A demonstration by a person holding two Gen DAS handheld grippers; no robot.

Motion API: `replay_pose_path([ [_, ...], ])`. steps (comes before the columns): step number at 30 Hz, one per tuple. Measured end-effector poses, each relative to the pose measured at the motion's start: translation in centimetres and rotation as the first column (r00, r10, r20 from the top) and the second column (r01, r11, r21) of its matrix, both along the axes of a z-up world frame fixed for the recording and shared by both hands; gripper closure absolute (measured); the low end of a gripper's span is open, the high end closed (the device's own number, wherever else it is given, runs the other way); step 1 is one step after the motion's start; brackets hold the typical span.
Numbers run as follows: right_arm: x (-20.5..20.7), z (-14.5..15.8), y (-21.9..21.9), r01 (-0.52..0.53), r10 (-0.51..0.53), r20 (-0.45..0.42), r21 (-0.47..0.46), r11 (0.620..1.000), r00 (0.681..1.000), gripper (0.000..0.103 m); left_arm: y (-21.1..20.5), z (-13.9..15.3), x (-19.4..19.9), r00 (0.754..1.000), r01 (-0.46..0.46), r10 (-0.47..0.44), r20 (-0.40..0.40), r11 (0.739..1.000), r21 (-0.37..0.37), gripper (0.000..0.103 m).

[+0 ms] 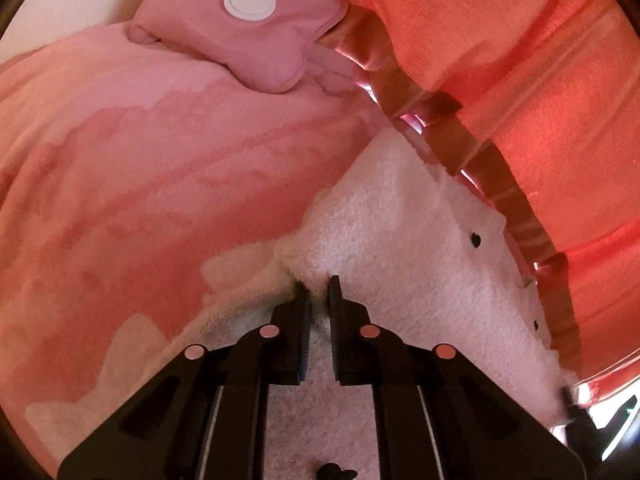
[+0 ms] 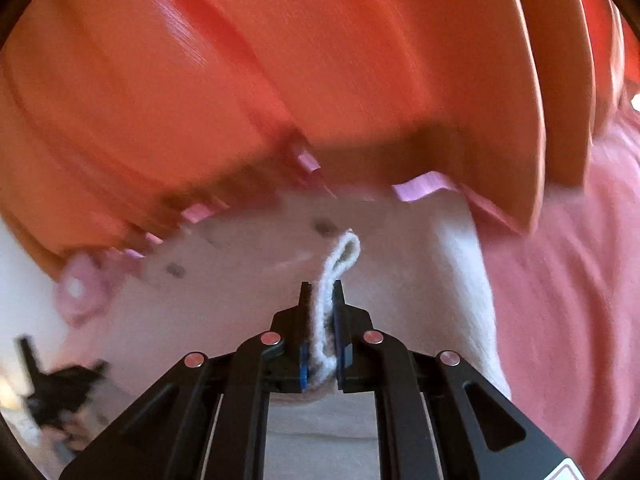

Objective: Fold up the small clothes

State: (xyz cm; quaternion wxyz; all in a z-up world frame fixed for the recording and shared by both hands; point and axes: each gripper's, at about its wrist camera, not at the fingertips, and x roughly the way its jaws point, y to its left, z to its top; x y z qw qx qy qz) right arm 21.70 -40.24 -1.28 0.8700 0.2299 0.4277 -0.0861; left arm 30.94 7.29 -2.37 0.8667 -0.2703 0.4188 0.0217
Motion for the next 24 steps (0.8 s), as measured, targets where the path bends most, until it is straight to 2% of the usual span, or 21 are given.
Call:
replay_pose_path([
  [1,-0.3,-1.0,-0.4,0.015,-0.015,0.003,0.030,0.999,1.000,0.095,-0.1,0.1,0.0,1.000,-0.006,0.006,-0.022,1.000,0.010,0.094],
  [2,-0.4,-0.7,-0.3,0.021,-0.021,0.016,0.029,0.999,1.000,0.095,-0.2,0.1,0.0,1.000,-0.002,0.003,-0.023,1.000,0.015,0.094],
  [4,-0.1,1.5,0.5,0.015,-0.015,-0.007,-0.045,0.999,1.000,0.090,-0.1,0.4,0.1,1.000,0.002,-0.001,-0.025,1.000,0.017,0.093],
  [6,-1.3,4.3,0.9,0.036,-0.031,0.045,-0.122,0.992,0.998,0.085,0.0,0.7,0.0,1.000,-0.003,0.003,-0.027,1.000,0.008,0.090],
  [7,-1.8,5.3,1.0,0.049,-0.044,0.042,-0.145,0.988,0.998,0.078,0.0,1.2,-0.3,1.000,0.001,-0.001,-0.026,1.000,0.015,0.090],
  [8,-2.3,5.8,0.7,0.064,-0.059,0.035,-0.158,0.985,0.998,0.072,-0.2,1.6,-0.6,1.000,0.010,-0.009,-0.026,0.999,0.033,0.084],
  [10,-4.9,7.2,0.4,0.098,-0.097,0.016,-0.162,0.982,0.995,0.066,-0.3,2.9,-1.8,0.999,0.027,-0.025,-0.029,0.997,0.075,0.063],
  [11,-6.4,7.8,0.3,0.099,-0.099,0.005,-0.142,0.985,0.995,0.059,-0.2,3.5,-2.6,0.999,0.040,-0.038,-0.032,0.996,0.081,0.044],
  [14,-12.2,7.5,0.5,0.071,-0.075,-0.047,-0.080,0.994,0.996,0.041,0.7,4.6,-6.5,0.992,0.120,-0.116,-0.046,0.987,0.102,0.023],
  [15,-15.0,6.9,0.7,0.076,-0.081,-0.075,-0.057,0.995,0.994,0.038,1.5,4.5,-8.6,0.988,0.145,-0.138,-0.062,0.982,0.120,0.019],
  [17,-18.9,5.4,0.9,0.084,-0.086,-0.147,-0.020,0.996,0.985,0.036,2.8,3.9,-11.3,0.984,0.167,-0.156,-0.090,0.977,0.136,0.017],
  [19,-22.8,3.4,1.1,0.072,-0.058,-0.257,0.046,0.996,0.965,0.036,4.6,2.4,-14.5,0.974,0.175,-0.149,-0.169,0.974,0.146,0.017],
  [20,-24.4,2.8,1.2,0.083,-0.057,-0.299,0.076,0.994,0.953,0.036,5.3,1.9,-15.6,0.970,0.168,-0.139,-0.199,0.977,0.135,0.017],
  [21,-25.6,2.8,1.3,0.116,-0.076,-0.338,0.101,0.988,0.938,0.036,6.1,1.3,-16.9,0.966,0.159,-0.138,-0.218,0.984,0.078,0.017],
  [22,-26.6,3.5,1.7,0.122,-0.074,-0.316,0.135,0.983,0.946,0.035,6.7,1.2,-17.6,0.966,0.140,-0.133,-0.223,0.990,0.014,0.017],
  [23,-27.1,3.8,1.9,0.113,-0.061,-0.291,0.163,0.980,0.955,0.025,7.3,1.4,-18.4,0.967,0.125,-0.137,-0.215,0.990,-0.072,0.010],
  [24,-27.6,3.8,2.5,0.091,-0.034,-0.273,0.198,0.976,0.961,0.020,7.5,1.5,-18.8,0.967,0.124,-0.148,-0.209,0.985,-0.121,0.007],
])
